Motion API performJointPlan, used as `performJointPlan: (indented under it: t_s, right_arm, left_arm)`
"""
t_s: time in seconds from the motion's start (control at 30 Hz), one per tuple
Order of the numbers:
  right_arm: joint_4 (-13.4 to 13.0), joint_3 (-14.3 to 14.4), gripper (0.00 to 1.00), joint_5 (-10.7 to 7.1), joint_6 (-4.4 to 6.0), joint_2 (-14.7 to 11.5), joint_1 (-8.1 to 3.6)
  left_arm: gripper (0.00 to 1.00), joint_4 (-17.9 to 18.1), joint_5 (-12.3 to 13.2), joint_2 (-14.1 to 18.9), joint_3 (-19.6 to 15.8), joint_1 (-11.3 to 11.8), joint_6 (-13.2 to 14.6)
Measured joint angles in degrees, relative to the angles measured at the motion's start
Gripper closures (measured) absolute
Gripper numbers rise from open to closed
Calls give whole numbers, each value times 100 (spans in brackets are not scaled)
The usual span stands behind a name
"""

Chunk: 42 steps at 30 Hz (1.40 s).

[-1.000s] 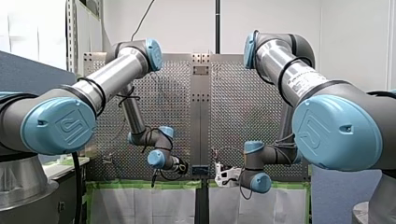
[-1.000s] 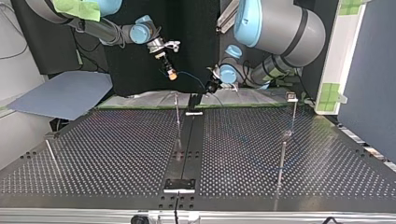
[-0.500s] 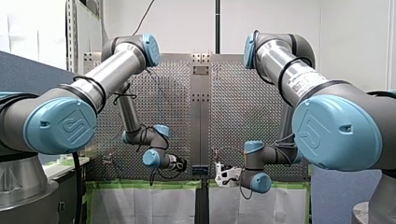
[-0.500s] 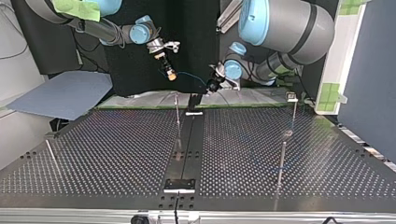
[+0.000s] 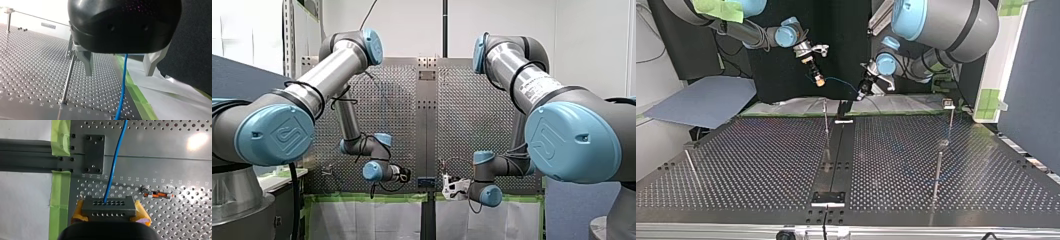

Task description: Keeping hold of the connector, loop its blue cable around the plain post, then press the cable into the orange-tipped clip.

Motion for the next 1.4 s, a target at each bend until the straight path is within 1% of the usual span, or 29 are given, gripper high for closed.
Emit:
performJointPlan:
  t_s: [0.1,0.23,0.3,0.47,0.6,0.7,0.9,1.13,1.2,1.4]
  right_arm:
    - [9,0,100,-3,0,0,7]
    - [18,0,100,-4,0,1,16]
    - [22,0,100,-4,0,1,20]
    - [38,0,100,-6,0,2,27]
    - [46,0,100,-5,0,1,28]
    - [47,0,100,-5,-8,1,27]
    - [41,0,100,-4,-17,0,10]
    - [39,0,100,-2,-25,0,10]
    - [40,0,100,-2,-30,1,18]
    - [38,0,100,-4,-35,1,29]
  left_arm:
    - [0,124,-162,0,-11,-133,64]
    - [0,319,-380,-1,51,-342,57]
    - [0,353,-504,-1,105,-465,63]
    - [0,221,-795,-10,183,-756,82]
    - [0,69,-1030,-11,195,-990,164]
    - [0,-69,-1187,-11,201,-1111,215]
    - [0,-284,-1511,-5,204,-1113,251]
    - [0,-306,-1885,-9,206,-1075,222]
    - [0,-305,-1903,-10,206,-1076,201]
    - [0,-301,-1779,-11,206,-1104,92]
